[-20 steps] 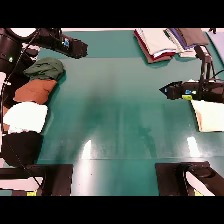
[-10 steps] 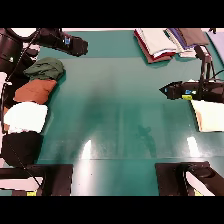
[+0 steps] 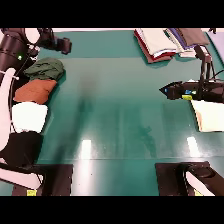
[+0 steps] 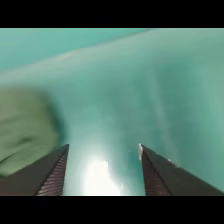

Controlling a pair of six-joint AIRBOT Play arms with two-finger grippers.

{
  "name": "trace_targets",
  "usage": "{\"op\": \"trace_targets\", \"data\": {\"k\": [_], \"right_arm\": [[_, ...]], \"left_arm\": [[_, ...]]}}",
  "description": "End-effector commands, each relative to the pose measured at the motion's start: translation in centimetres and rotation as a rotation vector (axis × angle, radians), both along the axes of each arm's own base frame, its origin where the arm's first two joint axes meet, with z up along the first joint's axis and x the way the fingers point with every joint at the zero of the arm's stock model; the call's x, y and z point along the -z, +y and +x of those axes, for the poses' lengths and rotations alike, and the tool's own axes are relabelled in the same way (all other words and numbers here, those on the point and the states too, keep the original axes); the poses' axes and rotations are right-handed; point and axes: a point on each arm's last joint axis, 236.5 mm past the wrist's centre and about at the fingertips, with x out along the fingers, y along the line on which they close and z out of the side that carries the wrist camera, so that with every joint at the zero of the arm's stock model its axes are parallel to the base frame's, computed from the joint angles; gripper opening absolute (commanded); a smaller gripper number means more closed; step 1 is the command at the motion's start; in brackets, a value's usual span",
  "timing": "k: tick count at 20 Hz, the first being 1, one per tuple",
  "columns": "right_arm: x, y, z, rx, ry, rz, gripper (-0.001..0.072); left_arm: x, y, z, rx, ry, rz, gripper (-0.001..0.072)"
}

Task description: Fold the shirts.

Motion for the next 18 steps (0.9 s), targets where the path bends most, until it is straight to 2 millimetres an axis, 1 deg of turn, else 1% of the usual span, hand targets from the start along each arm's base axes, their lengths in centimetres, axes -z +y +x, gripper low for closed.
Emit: {"op": "trace_targets", "data": {"k": [1,3,4,6,8,10,11,12,13,14,15,16,17,18], "right_arm": [[0.0,0.0,0.0,-0.001,0.000,-0.001,0.0016],[0.0,0.0,0.0,-0.002,0.000,-0.001,0.0016],[0.0,0.0,0.0,-0.002,0.001,-0.001,0.0016],[0.1,0.1,-0.2,-0.005,0.007,-0.002,0.0016],[0.3,0.1,-0.5,-0.013,0.020,-0.004,0.0016],[0.4,0.1,-0.6,-0.015,0.023,-0.005,0.0016],[0.4,0.1,-0.5,-0.015,0.022,-0.005,0.0016],[0.3,0.2,-0.5,-0.015,0.022,-0.004,0.0016],[0.3,0.2,-0.5,-0.014,0.023,-0.004,0.0016],[0.3,0.2,-0.5,-0.015,0.023,-0.003,0.0016],[0.3,0.3,-0.6,-0.015,0.023,0.002,0.0016],[0.2,0.3,-0.5,-0.015,0.021,0.003,0.0016],[-0.2,0.3,-0.4,-0.014,0.012,0.004,0.0016],[-1.1,0.2,-0.1,-0.011,-0.013,0.006,0.0016]], "left_arm": [[7.3,8.0,2.6,-0.170,0.099,0.032,0.0531],[11.5,10.6,3.3,-0.218,0.157,0.031,0.0531],[13.3,11.6,3.6,-0.237,0.178,0.027,0.0531],[15.8,13.1,3.9,-0.285,0.201,0.003,0.0531],[17.2,14.1,4.4,-0.313,0.200,-0.013,0.0530],[17.9,14.3,4.7,-0.317,0.194,-0.019,0.0529],[17.9,14.3,4.8,-0.316,0.191,-0.020,0.0528],[17.8,14.3,4.8,-0.316,0.188,-0.020,0.0488],[17.5,14.3,4.6,-0.318,0.191,-0.020,0.0203],[17.0,14.3,4.5,-0.320,0.190,-0.020,0.0031],[16.1,14.4,4.4,-0.322,0.183,-0.021,0.0024],[14.4,14.4,4.3,-0.324,0.165,-0.023,0.0025],[12.1,14.2,4.5,-0.323,0.129,-0.028,0.0024],[8.3,13.9,4.6,-0.318,0.067,-0.034,0.0024]]}}
